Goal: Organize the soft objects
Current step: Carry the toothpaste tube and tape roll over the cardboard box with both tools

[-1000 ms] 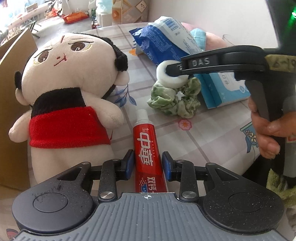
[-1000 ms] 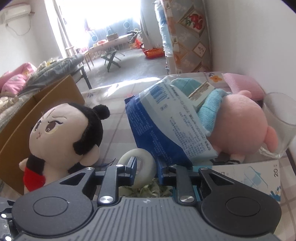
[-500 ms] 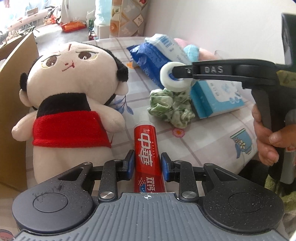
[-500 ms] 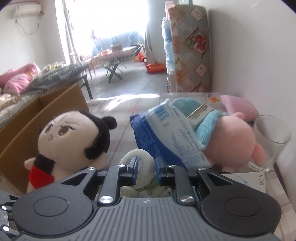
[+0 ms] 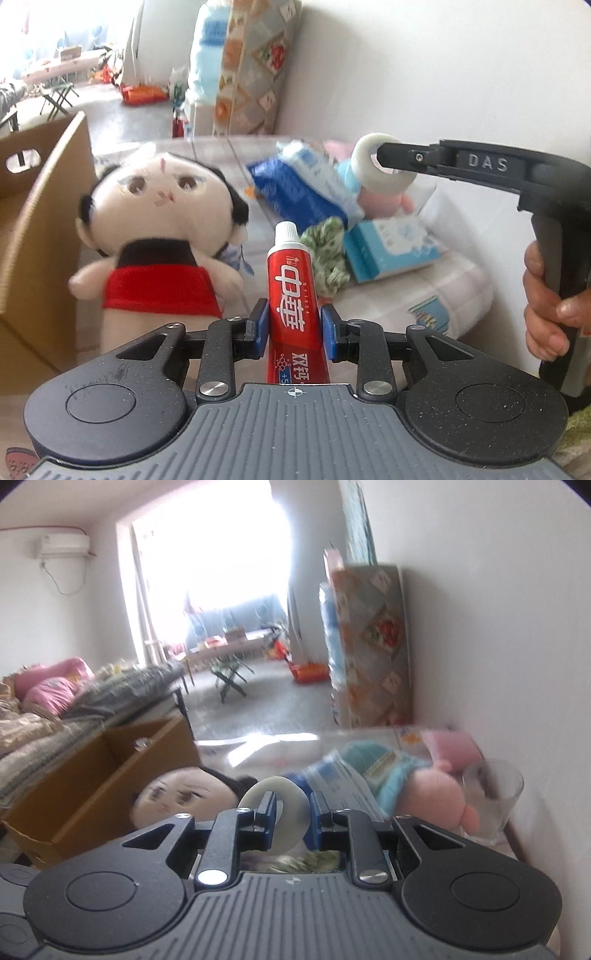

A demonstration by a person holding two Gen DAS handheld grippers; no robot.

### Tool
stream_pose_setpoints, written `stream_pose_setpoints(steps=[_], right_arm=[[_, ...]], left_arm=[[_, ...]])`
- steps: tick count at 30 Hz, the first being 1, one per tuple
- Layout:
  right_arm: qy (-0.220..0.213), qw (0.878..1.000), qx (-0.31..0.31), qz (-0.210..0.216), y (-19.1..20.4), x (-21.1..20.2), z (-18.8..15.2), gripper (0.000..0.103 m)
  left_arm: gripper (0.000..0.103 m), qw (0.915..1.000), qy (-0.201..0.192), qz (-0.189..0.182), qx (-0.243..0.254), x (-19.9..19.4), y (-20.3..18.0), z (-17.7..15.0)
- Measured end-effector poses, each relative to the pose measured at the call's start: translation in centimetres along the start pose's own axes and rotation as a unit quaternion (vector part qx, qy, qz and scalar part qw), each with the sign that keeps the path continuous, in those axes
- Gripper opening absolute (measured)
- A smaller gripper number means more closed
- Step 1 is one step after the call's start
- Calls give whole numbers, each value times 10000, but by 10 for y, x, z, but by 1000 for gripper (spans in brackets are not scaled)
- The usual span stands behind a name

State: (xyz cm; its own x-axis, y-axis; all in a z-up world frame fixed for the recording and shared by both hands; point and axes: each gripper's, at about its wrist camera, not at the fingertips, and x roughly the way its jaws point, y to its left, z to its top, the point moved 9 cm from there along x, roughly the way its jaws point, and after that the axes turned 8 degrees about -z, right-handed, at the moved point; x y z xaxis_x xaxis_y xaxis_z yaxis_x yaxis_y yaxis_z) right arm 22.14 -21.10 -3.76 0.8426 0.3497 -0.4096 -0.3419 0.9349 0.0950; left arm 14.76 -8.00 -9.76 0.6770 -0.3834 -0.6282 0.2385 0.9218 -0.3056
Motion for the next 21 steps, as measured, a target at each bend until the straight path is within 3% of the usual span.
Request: stream_pose_setpoints(steps=[8, 12, 17, 21], right_arm=[[-581, 9954, -236, 720, 73, -57, 41, 21], [-713, 9881, -263, 1340, 122, -69, 63, 21], [-506, 9739, -217, 2201, 198, -59, 88, 21], [-63, 9647, -181, 2625, 255, -19, 101, 21]], left_arm=[[28, 9964, -827, 68, -191, -86, 14, 18], [28, 9904, -1276, 418, -320, -140, 40, 30], [28, 9784, -1662, 1107, -536, -197, 93, 48], [28, 9695, -1688, 1628, -711, -210, 144, 67]])
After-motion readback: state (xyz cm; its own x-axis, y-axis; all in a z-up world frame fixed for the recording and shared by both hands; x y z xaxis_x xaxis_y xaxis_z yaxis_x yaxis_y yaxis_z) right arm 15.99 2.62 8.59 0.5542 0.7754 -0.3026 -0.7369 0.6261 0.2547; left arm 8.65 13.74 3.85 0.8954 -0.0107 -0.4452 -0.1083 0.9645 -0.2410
